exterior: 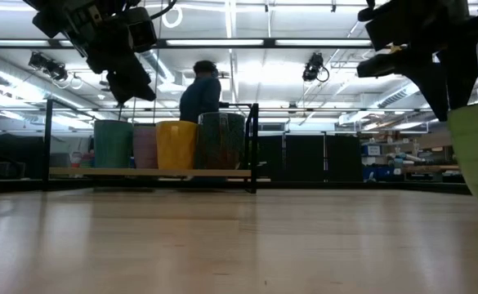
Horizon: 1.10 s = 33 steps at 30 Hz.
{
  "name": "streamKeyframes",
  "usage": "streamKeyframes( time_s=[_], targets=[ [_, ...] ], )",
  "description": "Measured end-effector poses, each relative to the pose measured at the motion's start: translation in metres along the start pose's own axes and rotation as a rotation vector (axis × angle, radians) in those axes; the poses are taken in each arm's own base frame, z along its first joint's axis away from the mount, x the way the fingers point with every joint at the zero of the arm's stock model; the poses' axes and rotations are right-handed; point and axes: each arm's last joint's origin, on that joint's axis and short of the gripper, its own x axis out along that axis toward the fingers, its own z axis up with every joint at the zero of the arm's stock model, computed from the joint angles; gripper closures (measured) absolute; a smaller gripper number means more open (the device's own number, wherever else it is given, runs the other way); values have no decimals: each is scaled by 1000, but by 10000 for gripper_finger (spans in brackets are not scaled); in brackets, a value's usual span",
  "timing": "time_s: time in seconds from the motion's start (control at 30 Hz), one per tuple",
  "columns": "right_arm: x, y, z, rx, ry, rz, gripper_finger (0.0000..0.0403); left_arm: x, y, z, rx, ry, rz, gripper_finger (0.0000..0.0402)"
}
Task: Place coffee mugs
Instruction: Put the green mug on the shelf
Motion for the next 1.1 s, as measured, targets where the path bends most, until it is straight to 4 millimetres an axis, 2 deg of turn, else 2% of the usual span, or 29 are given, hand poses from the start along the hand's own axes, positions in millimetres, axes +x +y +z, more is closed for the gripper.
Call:
streamKeyframes(
  time_s=[0.23,0.43,0.77,1.1],
  targets=[
    [0,-1,0,61,-3,9,390,0,0,0,-2,0,0,226],
    [0,-11,0,196,-2,23,376,0,0,0,-39,-1,3,226],
    [1,-51,-6,574,12,131,383,0,1,0,-51,-13,43,226],
    [2,-80,-11,830,-16,73,385,0,2,1,-48,-15,54,226]
  ],
)
